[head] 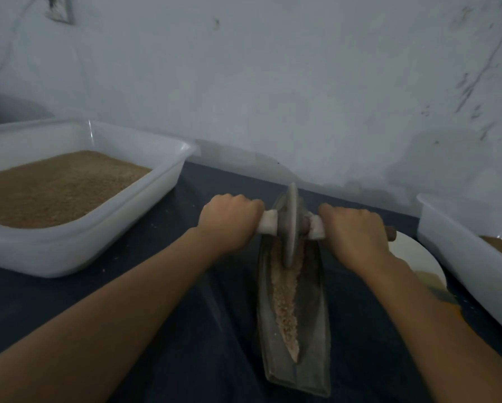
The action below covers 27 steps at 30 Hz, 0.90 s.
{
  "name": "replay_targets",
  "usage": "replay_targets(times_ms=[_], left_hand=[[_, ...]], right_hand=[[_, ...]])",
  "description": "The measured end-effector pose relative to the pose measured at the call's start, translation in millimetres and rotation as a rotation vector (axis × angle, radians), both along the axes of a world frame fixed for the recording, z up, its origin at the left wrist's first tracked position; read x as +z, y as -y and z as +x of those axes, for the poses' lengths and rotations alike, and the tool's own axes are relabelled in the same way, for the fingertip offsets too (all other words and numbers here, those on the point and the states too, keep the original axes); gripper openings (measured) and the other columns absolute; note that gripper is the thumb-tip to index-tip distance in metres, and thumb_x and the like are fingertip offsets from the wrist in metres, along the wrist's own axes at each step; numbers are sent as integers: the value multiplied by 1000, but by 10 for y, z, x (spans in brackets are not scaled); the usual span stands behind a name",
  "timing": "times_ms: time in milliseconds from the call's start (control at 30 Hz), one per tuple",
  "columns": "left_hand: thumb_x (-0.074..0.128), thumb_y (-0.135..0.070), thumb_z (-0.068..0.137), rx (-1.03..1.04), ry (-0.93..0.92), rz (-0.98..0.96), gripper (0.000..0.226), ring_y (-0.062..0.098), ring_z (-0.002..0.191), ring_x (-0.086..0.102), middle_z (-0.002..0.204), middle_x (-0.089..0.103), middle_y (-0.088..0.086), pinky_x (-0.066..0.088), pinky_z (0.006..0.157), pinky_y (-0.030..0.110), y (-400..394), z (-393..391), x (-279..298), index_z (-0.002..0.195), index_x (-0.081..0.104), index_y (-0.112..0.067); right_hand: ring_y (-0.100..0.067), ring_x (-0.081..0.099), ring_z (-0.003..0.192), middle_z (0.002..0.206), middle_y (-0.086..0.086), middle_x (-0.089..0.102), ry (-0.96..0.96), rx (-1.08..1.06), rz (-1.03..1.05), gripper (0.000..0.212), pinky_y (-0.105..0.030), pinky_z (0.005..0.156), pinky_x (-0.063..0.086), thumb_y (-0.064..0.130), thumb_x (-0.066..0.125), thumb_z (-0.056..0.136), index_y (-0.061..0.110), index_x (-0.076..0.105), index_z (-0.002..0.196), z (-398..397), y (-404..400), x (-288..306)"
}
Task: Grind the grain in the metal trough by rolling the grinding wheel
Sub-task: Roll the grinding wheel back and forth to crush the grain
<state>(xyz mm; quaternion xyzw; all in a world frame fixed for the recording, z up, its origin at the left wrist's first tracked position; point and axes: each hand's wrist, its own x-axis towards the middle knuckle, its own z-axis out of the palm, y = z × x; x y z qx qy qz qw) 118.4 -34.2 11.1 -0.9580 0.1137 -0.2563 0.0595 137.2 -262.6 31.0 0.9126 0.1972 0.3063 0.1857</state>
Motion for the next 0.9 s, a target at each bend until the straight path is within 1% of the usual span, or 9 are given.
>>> replay_targets(times_ms=[67,200,333,400,467,600,700,800,900], left_hand=[[60,-25,81,14,-5,-4,25,27,65,54,82,60,2,31,54,33,3,-106,-11,80,35,-23],[61,-26,82,-32,-46,78,25,20,55,37,72,50,-4,23,50,30,40,-512,122,81,35,-25],[68,-20,72,-167,28,172,37,18,50,29,62,27,-7,12,45,28,82,-955,244,79,31,-24],[70,-16,67,-198,48,193,41,19,52,31,62,28,-6,14,45,29,89,-1027,271,77,30,-23],[66,-16,71,-171,48,211,39,20,54,32,63,28,-6,15,46,29,106,-921,262,77,28,-23],[60,-20,80,-64,-18,154,24,22,56,37,65,38,-5,27,50,31,94,-483,174,80,35,-22],[59,-26,82,-17,-60,71,23,23,60,42,78,57,-1,32,55,33,27,-273,105,81,36,-23],[58,-27,83,-7,-103,19,23,25,66,46,88,60,2,33,58,33,11,-266,112,82,35,-24],[60,-27,82,-52,-149,40,27,23,63,42,86,58,1,31,58,33,2,-477,136,82,33,-26]], right_hand=[[-27,53,45,55,-1,54,-35,-26,-24,44,-24,44,15,11,78,58,20,37,71,-118,-39,35],[-18,48,57,72,6,58,-173,-8,39,31,-27,47,20,35,69,76,29,40,86,-542,97,-37],[-17,47,40,49,6,47,-202,167,198,53,-31,36,36,30,84,53,31,34,71,-1056,294,-122],[-18,48,39,48,6,46,-235,147,234,52,-36,35,41,29,84,50,31,35,69,-1134,342,-156],[-19,53,48,54,5,51,-266,79,212,41,-34,43,42,35,75,63,32,36,72,-1069,323,-169],[-18,50,58,68,7,53,-229,0,159,24,-29,49,29,43,58,81,32,37,80,-674,179,-131],[-19,38,53,65,7,46,-121,-12,107,31,-27,46,18,31,62,81,28,32,81,-378,37,-36],[-22,56,66,80,4,61,-115,-26,66,24,-30,53,28,26,64,82,25,40,88,-332,-47,53],[-20,58,66,80,3,63,-149,34,54,31,-28,51,24,33,69,78,27,40,87,-586,20,52]])
